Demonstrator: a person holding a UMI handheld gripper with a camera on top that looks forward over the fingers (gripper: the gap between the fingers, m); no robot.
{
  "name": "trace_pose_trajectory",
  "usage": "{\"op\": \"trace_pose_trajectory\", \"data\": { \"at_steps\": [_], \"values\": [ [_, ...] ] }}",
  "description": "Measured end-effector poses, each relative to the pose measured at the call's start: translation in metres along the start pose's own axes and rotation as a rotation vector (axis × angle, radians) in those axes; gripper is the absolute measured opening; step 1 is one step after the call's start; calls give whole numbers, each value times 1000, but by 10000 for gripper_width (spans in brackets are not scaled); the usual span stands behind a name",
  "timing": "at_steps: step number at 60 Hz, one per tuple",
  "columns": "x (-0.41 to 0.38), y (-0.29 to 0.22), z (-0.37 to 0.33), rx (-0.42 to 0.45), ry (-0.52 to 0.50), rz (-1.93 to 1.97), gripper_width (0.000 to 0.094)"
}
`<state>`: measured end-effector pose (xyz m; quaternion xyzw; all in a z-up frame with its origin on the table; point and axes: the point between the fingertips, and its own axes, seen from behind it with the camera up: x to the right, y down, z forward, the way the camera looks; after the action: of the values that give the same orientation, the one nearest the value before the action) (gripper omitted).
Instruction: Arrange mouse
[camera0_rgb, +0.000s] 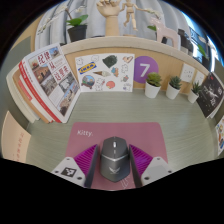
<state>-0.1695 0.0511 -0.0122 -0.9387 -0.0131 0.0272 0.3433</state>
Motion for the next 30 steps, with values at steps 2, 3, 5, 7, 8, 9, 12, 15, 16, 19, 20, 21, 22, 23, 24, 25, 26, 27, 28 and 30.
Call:
{"op": "trace_pose_trajectory", "data": {
  "at_steps": [2,3,5,7,8,9,12,15,16,19,20,21,22,23,24,25,26,27,28,30],
  "values": [
    [-2,-1,-2,0,-5,-8,679],
    [-1,-2,-3,2,0,-16,712],
    [0,-5,-7,8,15,-34,753],
    [0,-8,-12,12,24,-52,795],
    [-1,-9,-15,12,25,-58,813],
    [-3,-10,-18,13,21,-60,832],
    [-9,-16,-31,18,5,-48,858],
    [-14,-25,-47,38,-9,-32,856],
    [-14,-28,-54,45,-9,-29,860],
    [-15,-36,-75,69,2,-15,861],
    [-15,-39,-82,76,7,-11,862],
    [-15,-42,-90,84,12,-9,859],
    [-15,-44,-98,93,18,-8,859],
    [-15,-48,-106,103,23,-7,856],
    [-15,-50,-115,112,31,-7,858],
    [-15,-52,-123,121,39,-4,860],
    [-15,-53,-131,131,47,0,862],
    [-15,-55,-140,135,52,4,858],
    [-16,-56,-149,141,56,9,857],
    [-19,-58,-166,154,60,16,853]
  ]
}}
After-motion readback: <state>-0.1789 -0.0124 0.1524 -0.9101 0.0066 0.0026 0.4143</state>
